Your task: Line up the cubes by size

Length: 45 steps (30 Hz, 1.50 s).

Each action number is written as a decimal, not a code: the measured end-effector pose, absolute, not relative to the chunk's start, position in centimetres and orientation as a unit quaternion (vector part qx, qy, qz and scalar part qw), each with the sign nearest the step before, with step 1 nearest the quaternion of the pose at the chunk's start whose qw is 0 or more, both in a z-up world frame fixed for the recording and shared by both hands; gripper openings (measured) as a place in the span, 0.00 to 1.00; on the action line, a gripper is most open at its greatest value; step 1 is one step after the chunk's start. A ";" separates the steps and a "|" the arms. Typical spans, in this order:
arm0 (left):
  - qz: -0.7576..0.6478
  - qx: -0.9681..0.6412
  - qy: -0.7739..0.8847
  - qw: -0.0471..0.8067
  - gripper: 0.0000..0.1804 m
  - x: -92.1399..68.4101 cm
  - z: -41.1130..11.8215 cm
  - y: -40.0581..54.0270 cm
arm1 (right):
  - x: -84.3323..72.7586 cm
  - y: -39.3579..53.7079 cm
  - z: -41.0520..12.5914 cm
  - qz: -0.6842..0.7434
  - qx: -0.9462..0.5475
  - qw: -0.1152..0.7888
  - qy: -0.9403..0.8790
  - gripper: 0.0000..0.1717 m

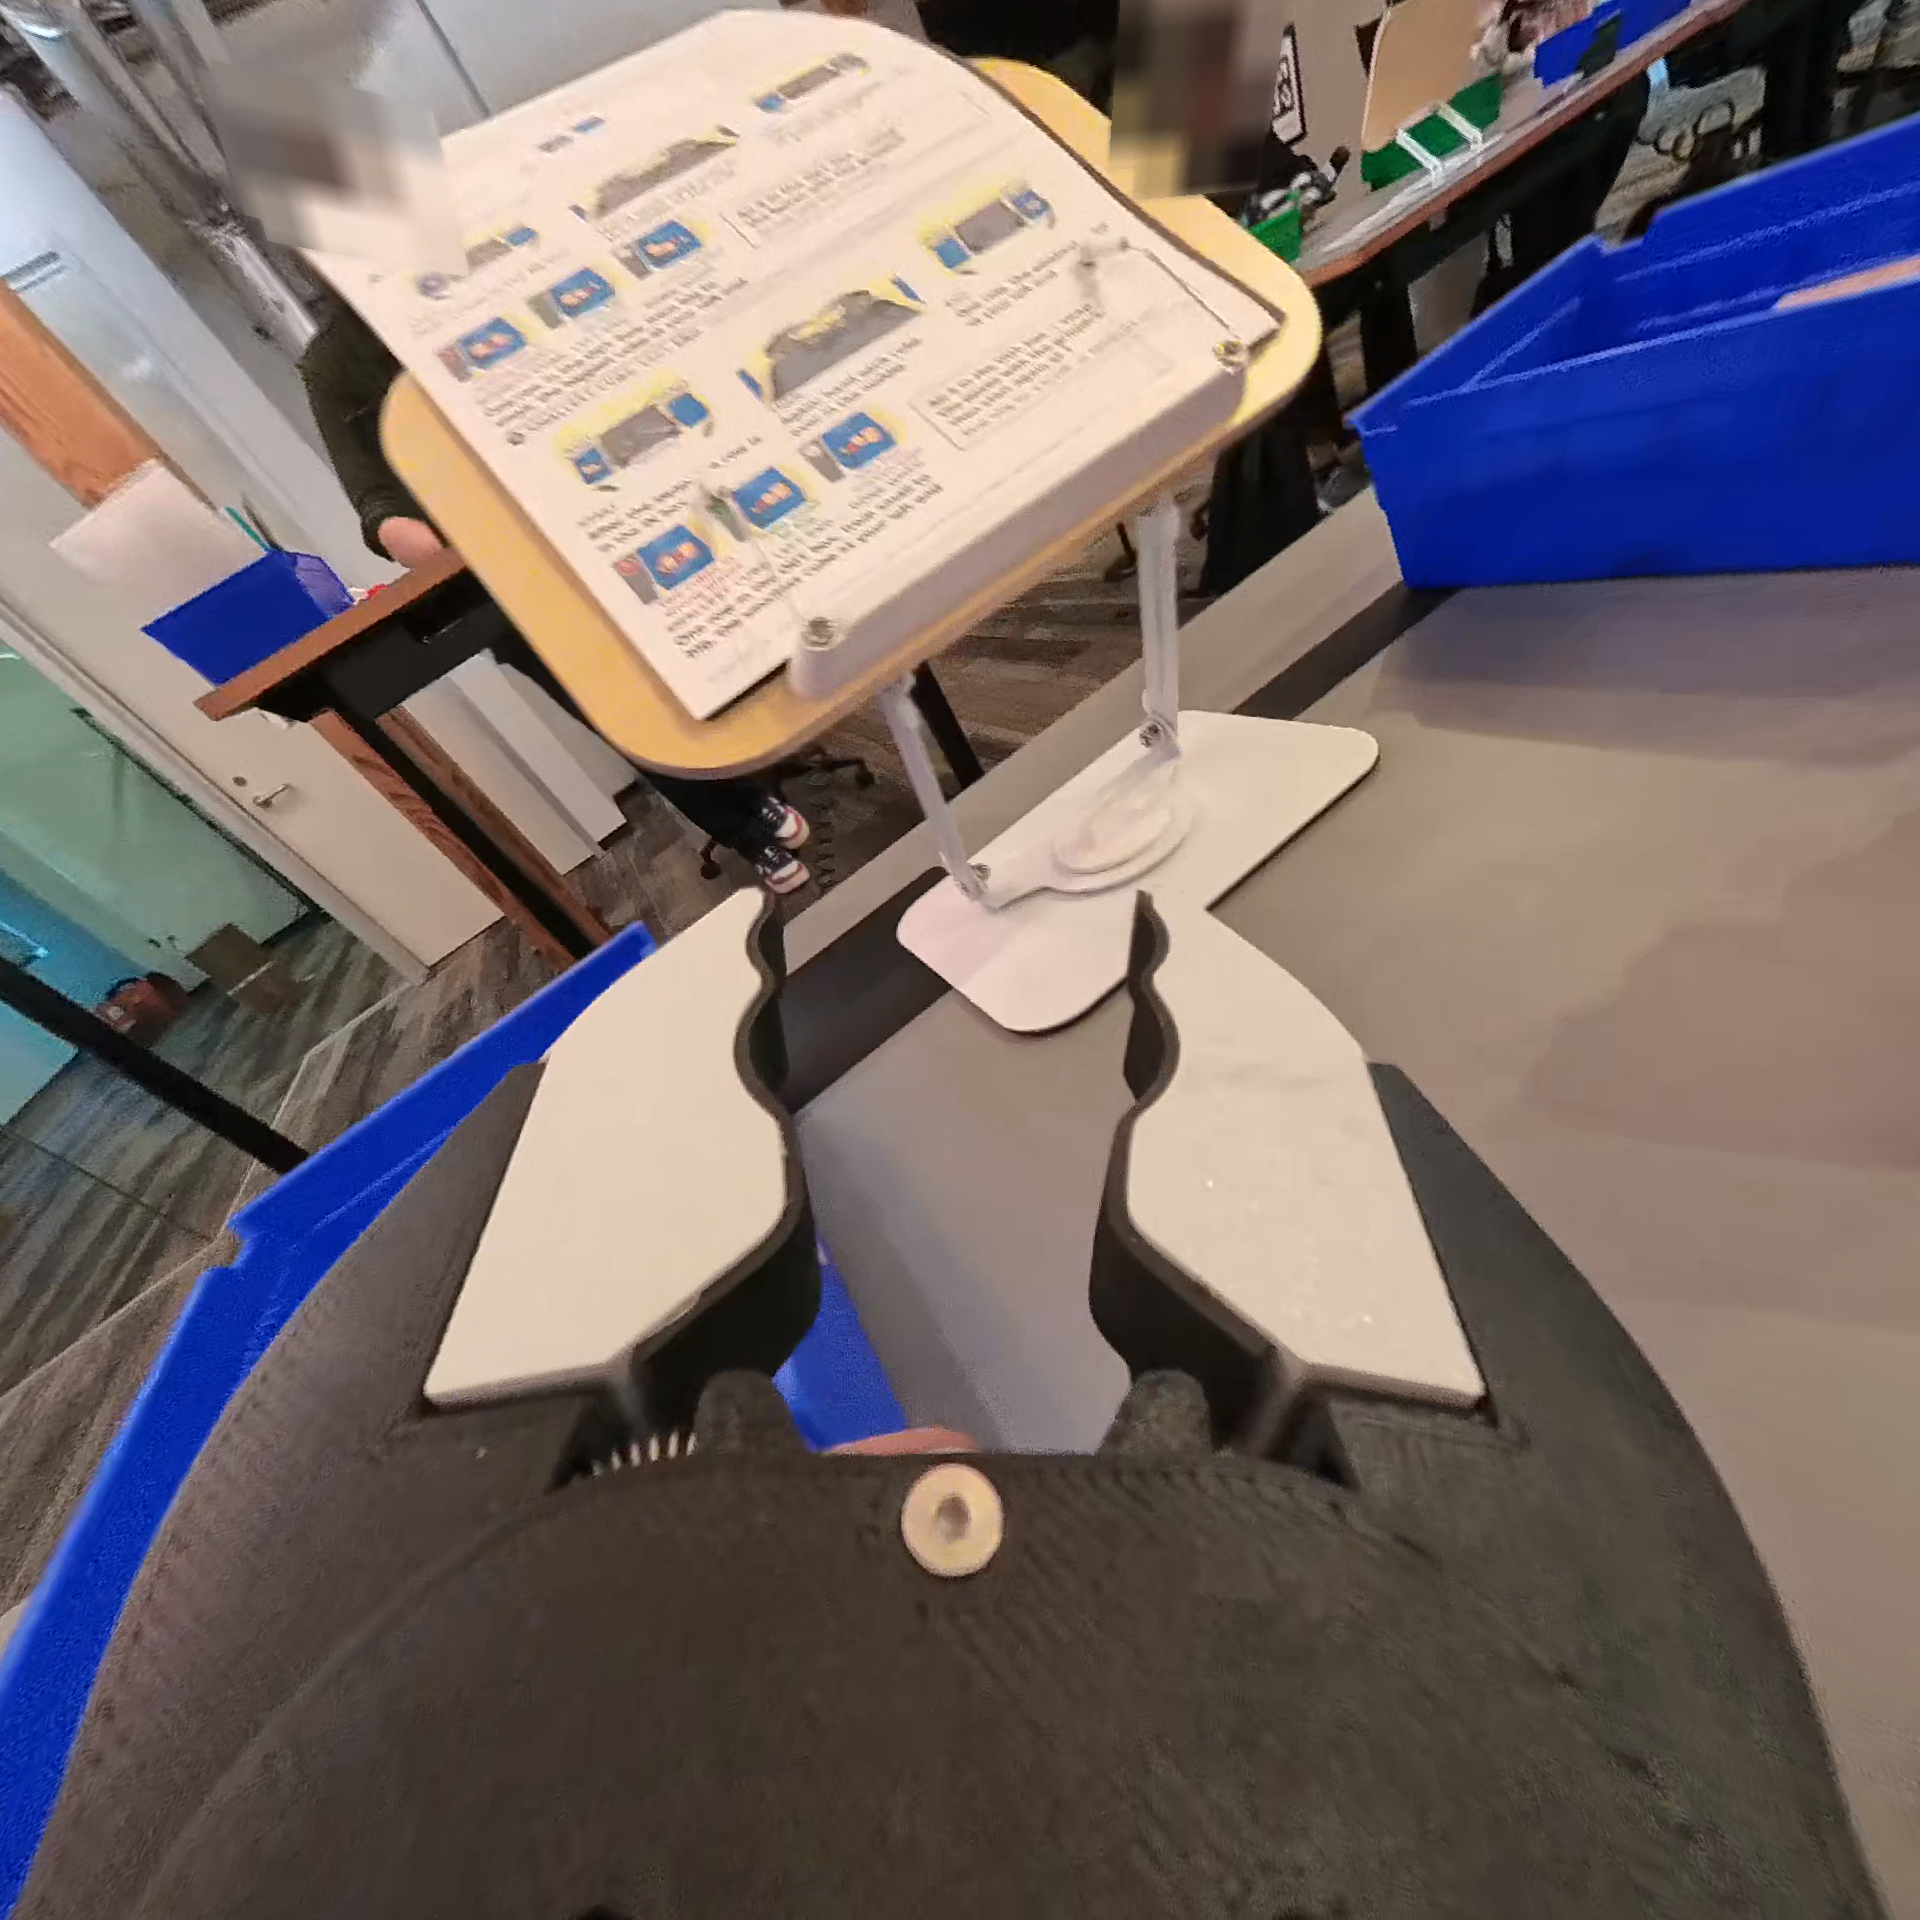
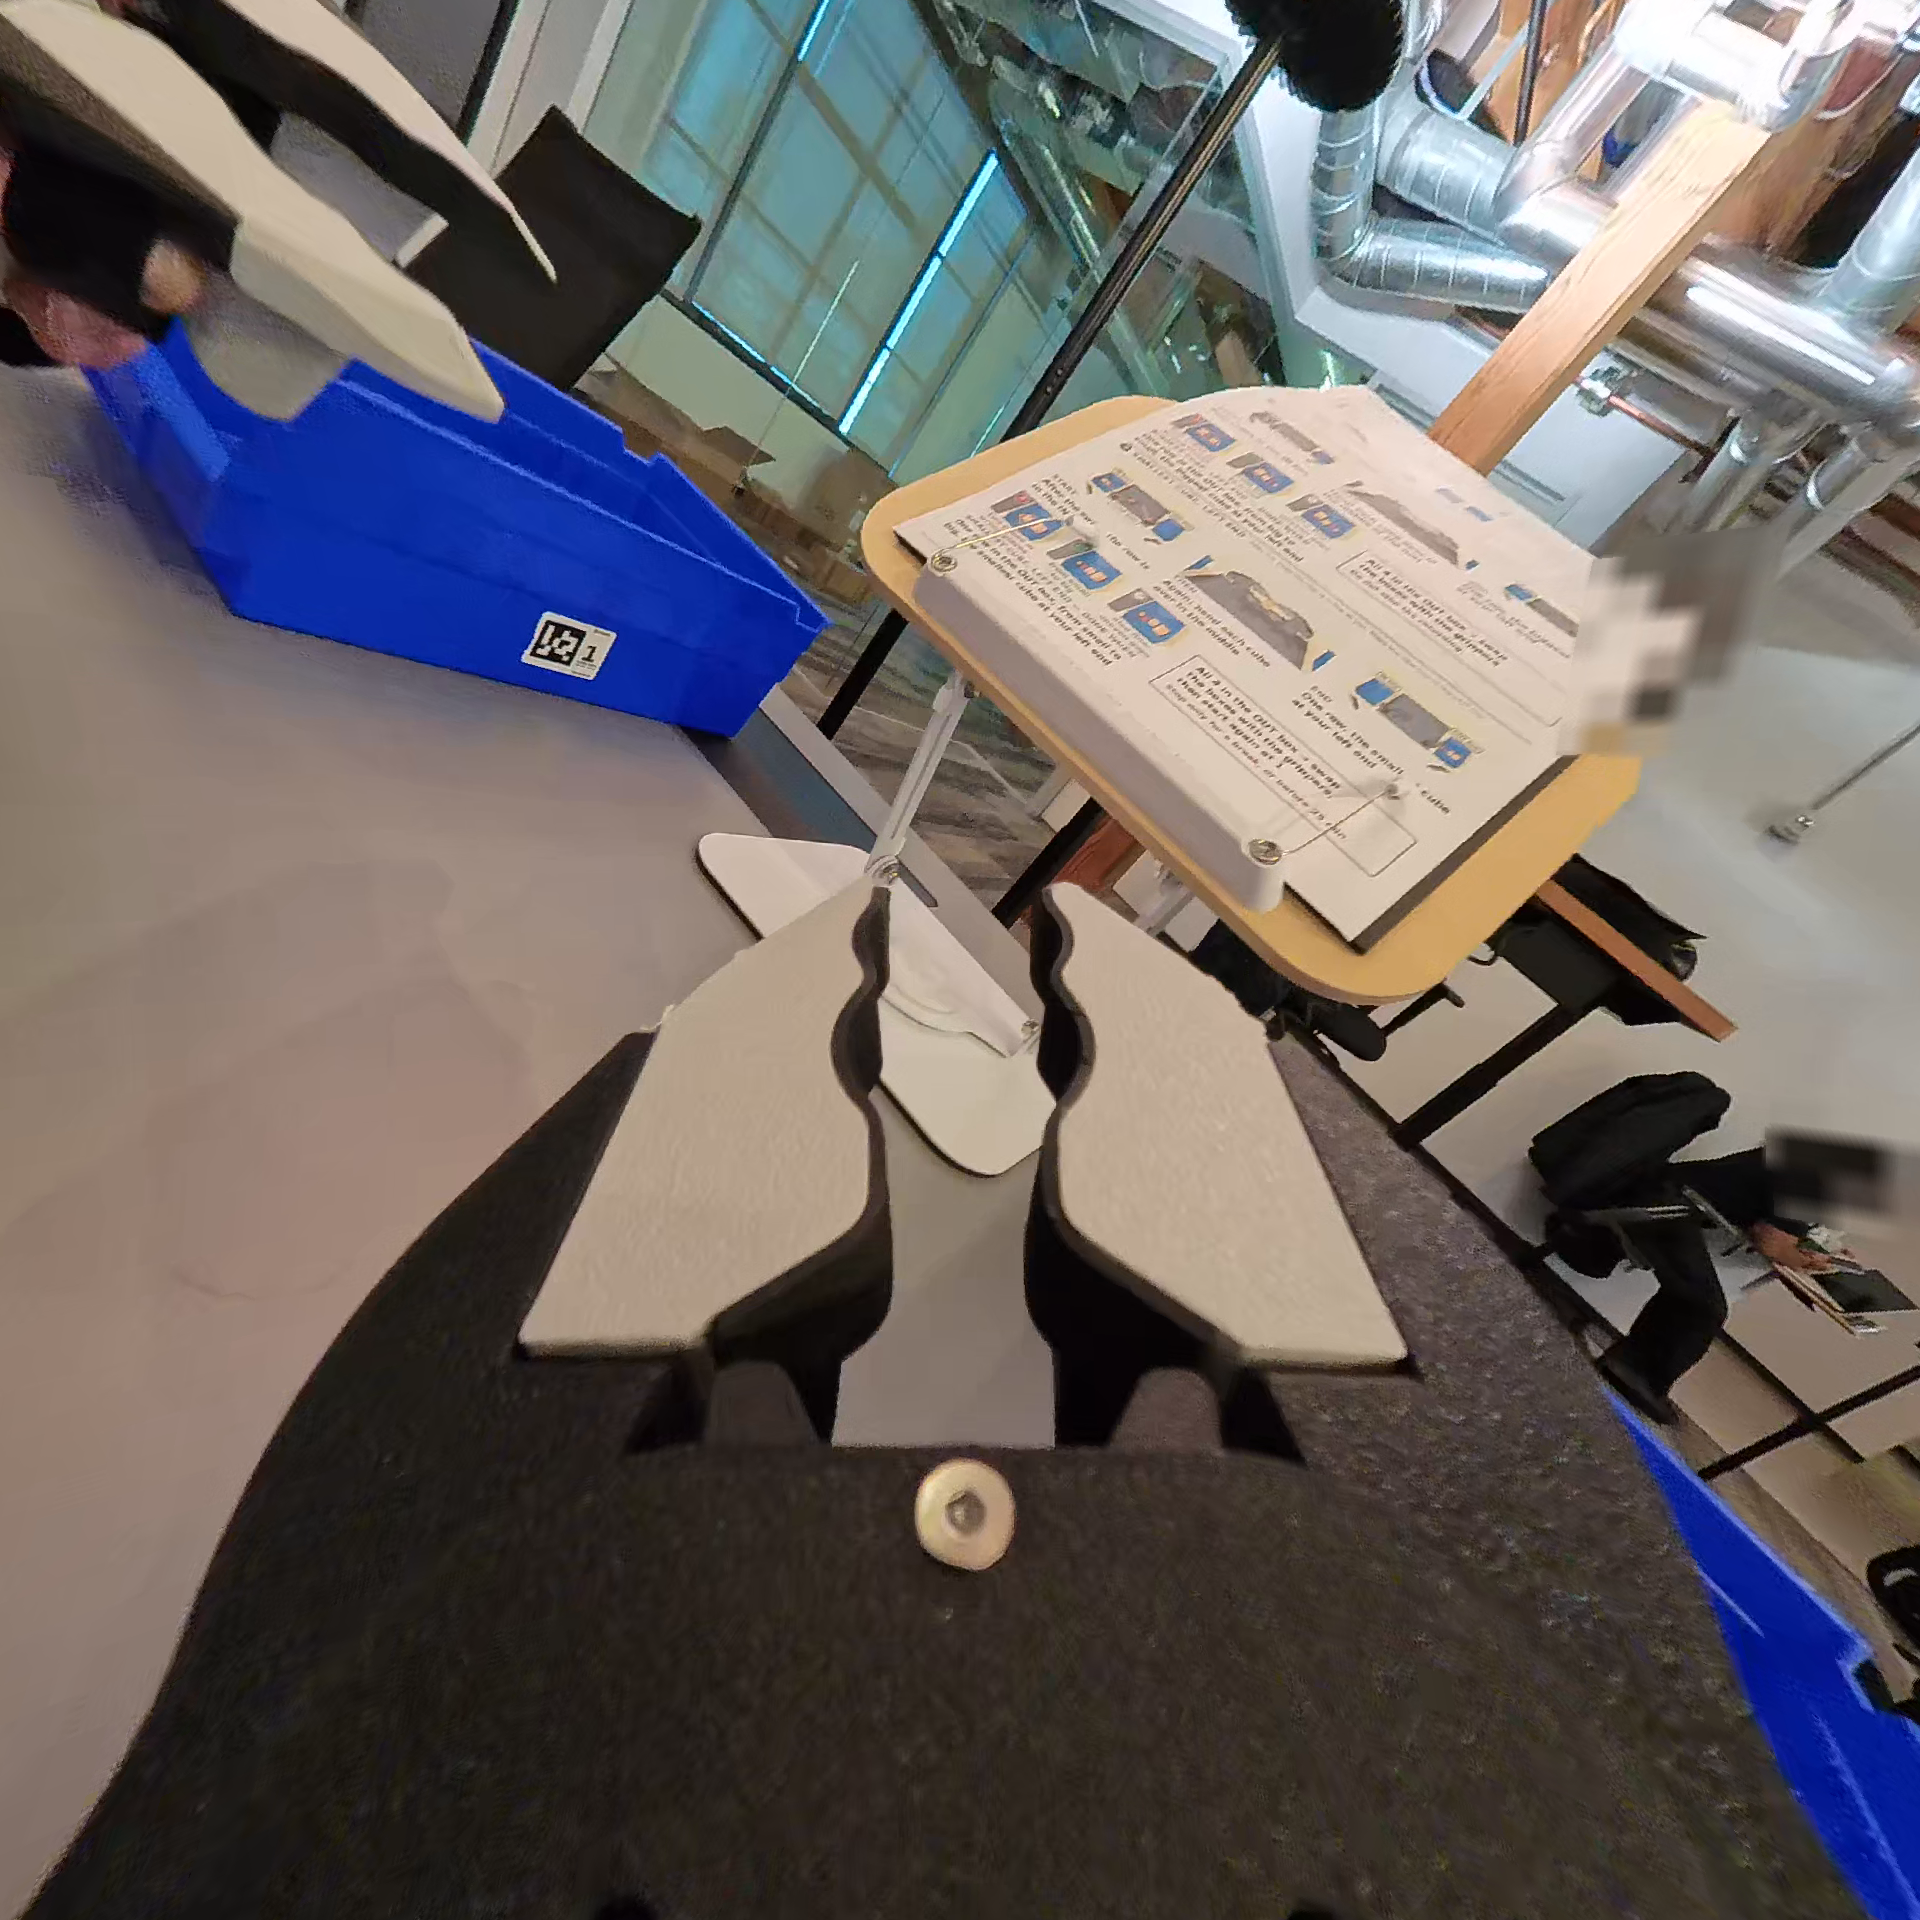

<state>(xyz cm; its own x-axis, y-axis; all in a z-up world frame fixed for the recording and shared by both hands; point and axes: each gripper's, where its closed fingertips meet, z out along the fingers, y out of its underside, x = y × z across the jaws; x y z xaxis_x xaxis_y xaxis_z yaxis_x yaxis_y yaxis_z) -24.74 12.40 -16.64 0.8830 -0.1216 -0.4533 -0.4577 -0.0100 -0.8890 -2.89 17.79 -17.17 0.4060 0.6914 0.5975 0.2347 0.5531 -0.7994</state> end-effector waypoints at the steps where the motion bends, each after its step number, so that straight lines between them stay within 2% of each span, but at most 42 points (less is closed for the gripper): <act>1: 0.120 -0.700 0.213 0.672 0.35 -23.9 -17.2 12.7 | -3.1 17.7 -17.5 0.161 -0.445 0.708 -0.524 0.15; 4: 0.110 -0.705 0.233 0.660 0.39 -21.5 -18.9 13.5 | -3.7 17.7 -18.6 0.157 -0.448 0.699 -0.535 0.15; 8: 0.156 -0.702 0.276 0.637 0.38 -20.5 -20.5 13.9 | -4.3 17.4 -19.5 0.144 -0.445 0.692 -0.550 0.16; 12: 0.141 -0.705 0.249 0.649 0.35 -21.5 -20.0 13.7 | -4.0 17.8 -19.2 0.144 -0.451 0.695 -0.541 0.16; 17: 0.214 -0.708 0.248 0.626 0.34 -23.1 -20.5 13.9 | -3.9 18.0 -18.9 0.138 -0.448 0.703 -0.535 0.20; 24: 0.223 -0.722 0.222 0.616 0.39 -23.8 -20.7 14.2 | -3.9 18.5 -19.3 0.137 -0.462 0.695 -0.534 0.21; 29: 0.227 -0.705 0.202 0.641 0.37 -25.1 -18.3 13.5 | -3.2 18.5 -17.6 0.128 -0.450 0.713 -0.522 0.21; 35: 0.293 -0.657 0.134 0.682 0.37 -31.4 -11.7 9.7 | -0.5 19.2 -12.9 0.116 -0.439 0.747 -0.485 0.23; 39: 0.311 -0.672 0.042 0.671 0.44 -39.3 -10.9 7.1 | 5.8 22.5 -8.2 0.054 -0.462 0.787 -0.405 0.27; 41: 0.296 -0.686 -0.016 0.664 0.54 -43.2 -11.6 6.1 | 10.1 24.9 -6.9 0.039 -0.495 0.796 -0.346 0.30; 45: 0.284 -0.710 -0.072 0.640 0.61 -48.3 -13.9 5.1 | 18.1 29.9 -8.1 0.009 -0.579 0.767 -0.276 0.35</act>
